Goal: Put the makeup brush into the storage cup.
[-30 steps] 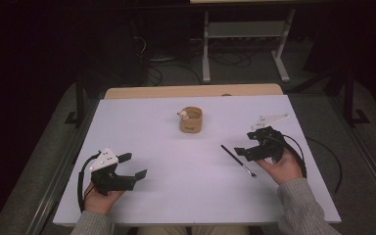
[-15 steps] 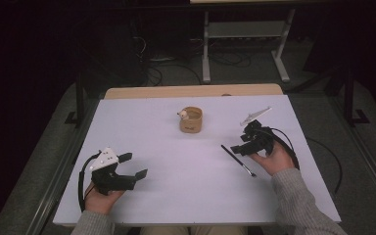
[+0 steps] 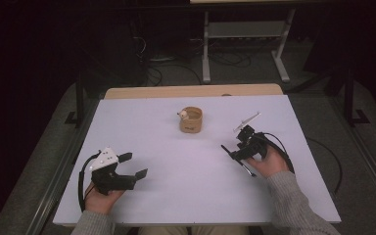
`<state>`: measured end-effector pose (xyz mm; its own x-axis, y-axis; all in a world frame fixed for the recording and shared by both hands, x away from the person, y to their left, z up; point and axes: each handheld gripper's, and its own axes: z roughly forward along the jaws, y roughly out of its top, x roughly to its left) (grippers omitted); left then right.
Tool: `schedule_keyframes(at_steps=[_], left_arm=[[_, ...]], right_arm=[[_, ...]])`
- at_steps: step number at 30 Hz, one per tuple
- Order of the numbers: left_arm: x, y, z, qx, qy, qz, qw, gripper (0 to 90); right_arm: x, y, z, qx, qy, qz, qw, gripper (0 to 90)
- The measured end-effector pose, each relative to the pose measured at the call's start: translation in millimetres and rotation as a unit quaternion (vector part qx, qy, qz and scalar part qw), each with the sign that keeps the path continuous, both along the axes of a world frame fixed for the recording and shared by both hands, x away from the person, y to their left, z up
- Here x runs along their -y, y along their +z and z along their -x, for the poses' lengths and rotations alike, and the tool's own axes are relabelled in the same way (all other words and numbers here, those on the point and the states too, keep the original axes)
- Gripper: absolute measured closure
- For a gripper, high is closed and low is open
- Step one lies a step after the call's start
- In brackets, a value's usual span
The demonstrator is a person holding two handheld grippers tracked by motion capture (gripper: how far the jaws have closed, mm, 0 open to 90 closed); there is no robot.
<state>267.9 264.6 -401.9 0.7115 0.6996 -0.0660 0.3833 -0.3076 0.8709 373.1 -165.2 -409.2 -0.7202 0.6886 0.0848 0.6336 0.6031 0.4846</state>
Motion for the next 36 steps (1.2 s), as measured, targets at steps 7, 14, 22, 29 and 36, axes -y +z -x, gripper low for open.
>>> schedule_keyframes(at_steps=[7,14,22,29,36], left_arm=[[-0.1,-0.5,-0.1,0.001,-0.001,0.001,1.0000,16.5],[0.8,-0.6,0.1,-0.002,-0.003,-0.002,1.0000,16.5],[1.6,-1.2,-0.2,-0.001,-0.004,-0.003,1.0000,16.6],[3.8,-1.0,0.3,-0.003,-0.008,-0.008,0.9999,16.8],[4.9,-1.1,0.6,-0.001,-0.009,-0.007,0.9999,16.8]], right_arm=[[-2.1,-8.9,1.5,-0.013,0.000,0.007,0.9999,55.0],[-4.8,-17.4,6.5,-0.013,0.004,0.025,0.9996,62.7],[-6.7,-17.9,9.8,-0.002,0.009,0.041,0.9991,74.7],[-7.5,-18.5,10.5,-0.009,0.002,0.034,0.9994,81.8],[-2.2,-19.5,7.2,-0.016,0.011,0.017,0.9997,83.4]])
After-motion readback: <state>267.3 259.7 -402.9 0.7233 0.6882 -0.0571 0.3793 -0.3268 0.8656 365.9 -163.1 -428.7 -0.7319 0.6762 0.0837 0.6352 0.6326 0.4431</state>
